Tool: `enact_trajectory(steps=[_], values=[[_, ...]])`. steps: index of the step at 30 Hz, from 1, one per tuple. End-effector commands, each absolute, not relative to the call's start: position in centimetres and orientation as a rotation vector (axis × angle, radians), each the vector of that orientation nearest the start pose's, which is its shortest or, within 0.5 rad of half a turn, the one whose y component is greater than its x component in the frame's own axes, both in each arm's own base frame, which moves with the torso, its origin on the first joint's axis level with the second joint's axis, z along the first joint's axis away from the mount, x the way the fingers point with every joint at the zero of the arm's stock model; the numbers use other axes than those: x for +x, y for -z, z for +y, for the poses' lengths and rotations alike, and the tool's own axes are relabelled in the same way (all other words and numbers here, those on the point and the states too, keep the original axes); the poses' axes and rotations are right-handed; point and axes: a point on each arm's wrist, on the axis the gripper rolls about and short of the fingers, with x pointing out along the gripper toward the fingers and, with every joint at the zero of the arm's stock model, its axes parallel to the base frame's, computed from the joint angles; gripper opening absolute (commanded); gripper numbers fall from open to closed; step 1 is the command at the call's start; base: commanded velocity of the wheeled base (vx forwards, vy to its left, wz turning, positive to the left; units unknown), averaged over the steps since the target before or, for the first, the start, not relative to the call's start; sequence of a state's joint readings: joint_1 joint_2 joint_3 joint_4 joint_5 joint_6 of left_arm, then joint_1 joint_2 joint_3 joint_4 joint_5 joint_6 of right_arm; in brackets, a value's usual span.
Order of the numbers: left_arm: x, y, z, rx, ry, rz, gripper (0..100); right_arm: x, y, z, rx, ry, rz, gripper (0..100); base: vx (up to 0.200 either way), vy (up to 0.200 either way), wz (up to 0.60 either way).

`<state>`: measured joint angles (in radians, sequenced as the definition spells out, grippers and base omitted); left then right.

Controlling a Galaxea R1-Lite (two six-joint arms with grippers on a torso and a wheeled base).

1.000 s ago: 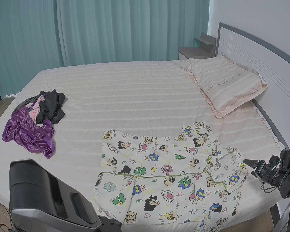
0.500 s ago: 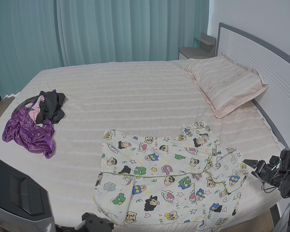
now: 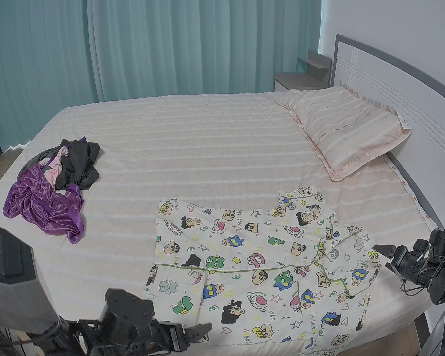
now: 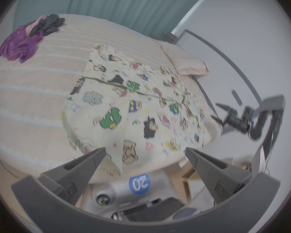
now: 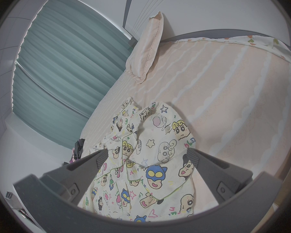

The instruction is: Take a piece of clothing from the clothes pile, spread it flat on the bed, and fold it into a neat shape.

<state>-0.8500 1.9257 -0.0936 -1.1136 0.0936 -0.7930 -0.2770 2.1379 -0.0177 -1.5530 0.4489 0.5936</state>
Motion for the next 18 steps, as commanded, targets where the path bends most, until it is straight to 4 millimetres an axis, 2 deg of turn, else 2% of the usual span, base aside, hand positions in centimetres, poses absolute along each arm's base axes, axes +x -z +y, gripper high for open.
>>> enact_trajectory(steps=[1, 3, 8, 18], values=[[18.1, -1.4, -15.1, -0.499, 0.260, 0.858, 100, 21.0, -1.1, -4.9, 0.780, -0.005, 0.574, 100, 0.000, 0.000, 0.00], [19.0, -0.1, -14.9, -0.492, 0.210, 0.886, 100, 21.0, -1.1, -4.9, 0.780, -0.006, 0.573, 100, 0.000, 0.000, 0.00], [19.1, 1.7, -14.8, -0.463, 0.173, 0.942, 100, 21.0, -1.1, -4.9, 0.780, -0.005, 0.574, 100, 0.000, 0.000, 0.00], [19.7, 2.3, -14.8, -0.482, 0.144, 0.942, 100, 21.0, -1.2, -5.0, 0.780, -0.005, 0.571, 100, 0.000, 0.000, 0.00]])
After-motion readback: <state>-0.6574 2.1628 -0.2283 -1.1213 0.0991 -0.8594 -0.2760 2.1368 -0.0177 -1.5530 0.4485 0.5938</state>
